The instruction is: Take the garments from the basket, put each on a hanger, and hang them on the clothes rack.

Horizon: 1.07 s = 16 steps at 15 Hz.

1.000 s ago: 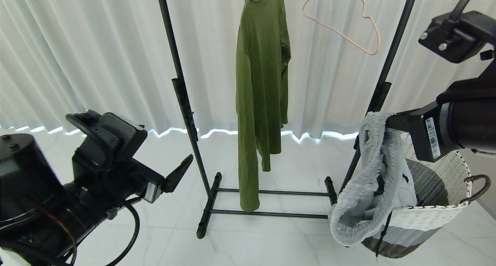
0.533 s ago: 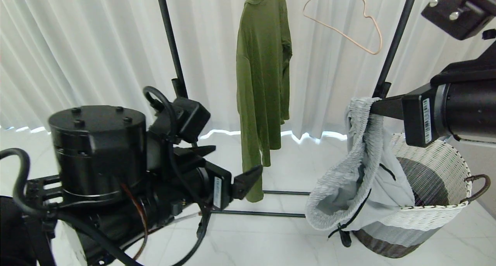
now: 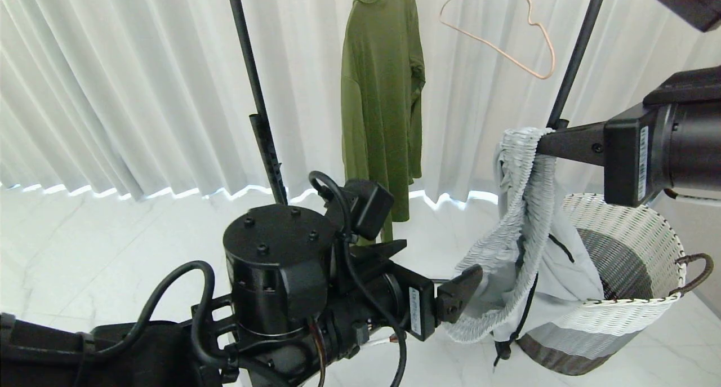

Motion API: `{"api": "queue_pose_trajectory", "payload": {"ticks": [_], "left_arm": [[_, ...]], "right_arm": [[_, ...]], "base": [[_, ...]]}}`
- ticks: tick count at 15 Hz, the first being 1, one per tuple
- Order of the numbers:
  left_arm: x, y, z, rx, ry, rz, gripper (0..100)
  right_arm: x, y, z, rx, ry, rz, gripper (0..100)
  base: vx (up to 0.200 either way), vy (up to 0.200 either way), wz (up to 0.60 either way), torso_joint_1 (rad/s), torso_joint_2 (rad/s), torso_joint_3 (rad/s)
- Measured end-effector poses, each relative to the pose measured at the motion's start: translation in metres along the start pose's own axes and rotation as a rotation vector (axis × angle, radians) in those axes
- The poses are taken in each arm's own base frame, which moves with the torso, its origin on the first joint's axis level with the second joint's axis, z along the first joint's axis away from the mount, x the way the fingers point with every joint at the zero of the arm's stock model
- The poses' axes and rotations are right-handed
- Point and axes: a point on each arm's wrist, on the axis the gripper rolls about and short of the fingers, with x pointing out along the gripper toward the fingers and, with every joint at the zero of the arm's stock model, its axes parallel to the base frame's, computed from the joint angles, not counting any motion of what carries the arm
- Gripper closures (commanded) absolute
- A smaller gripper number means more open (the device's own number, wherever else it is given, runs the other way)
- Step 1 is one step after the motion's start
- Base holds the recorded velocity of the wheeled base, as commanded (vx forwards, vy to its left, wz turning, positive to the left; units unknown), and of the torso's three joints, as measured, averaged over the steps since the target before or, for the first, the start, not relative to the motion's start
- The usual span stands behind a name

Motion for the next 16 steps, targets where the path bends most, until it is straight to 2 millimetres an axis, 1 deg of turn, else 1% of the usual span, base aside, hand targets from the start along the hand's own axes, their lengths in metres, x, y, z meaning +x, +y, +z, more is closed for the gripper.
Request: {"api": "queue_pose_trajectory", "payload": {"ticks": [1,5,7,11,12,14,16], "left_arm": [[0.001,0.001,-0.008,0.001,0.029,-0.001,0],[0.013,0.011,-0.027,0.003,0.094,0.052,0],[0.018,0.013,-0.035,0.007,0.122,0.058,0],[0.026,0.016,-0.051,0.018,0.177,0.069,0],[0.027,0.016,-0.053,0.023,0.185,0.07,100],[0.028,0.017,-0.057,0.033,0.199,0.073,100],[0.024,0.02,-0.066,0.119,0.233,0.085,100]], "right_arm": [[-0.001,0.0,0.0,0.001,-0.003,0.002,100],[-0.01,0.003,0.0,0.0,-0.015,0.03,100],[-0.015,0.008,-0.002,-0.006,-0.018,0.059,100],[-0.023,0.009,-0.002,-0.012,-0.03,0.078,100],[-0.024,0.009,-0.002,-0.012,-0.031,0.08,100],[-0.025,0.009,-0.002,-0.013,-0.034,0.083,100],[-0.026,0.009,-0.002,-0.011,-0.033,0.083,100]], "base": [[0.0,0.0,0.0,0.0,0.0,0.0],[0.0,0.0,0.0,0.0,0.0,0.0],[0.0,0.0,0.0,0.0,0.0,0.0],[0.0,0.0,0.0,0.0,0.0,0.0],[0.0,0.0,0.0,0.0,0.0,0.0],[0.0,0.0,0.0,0.0,0.0,0.0],[0.0,0.0,0.0,0.0,0.0,0.0]]}}
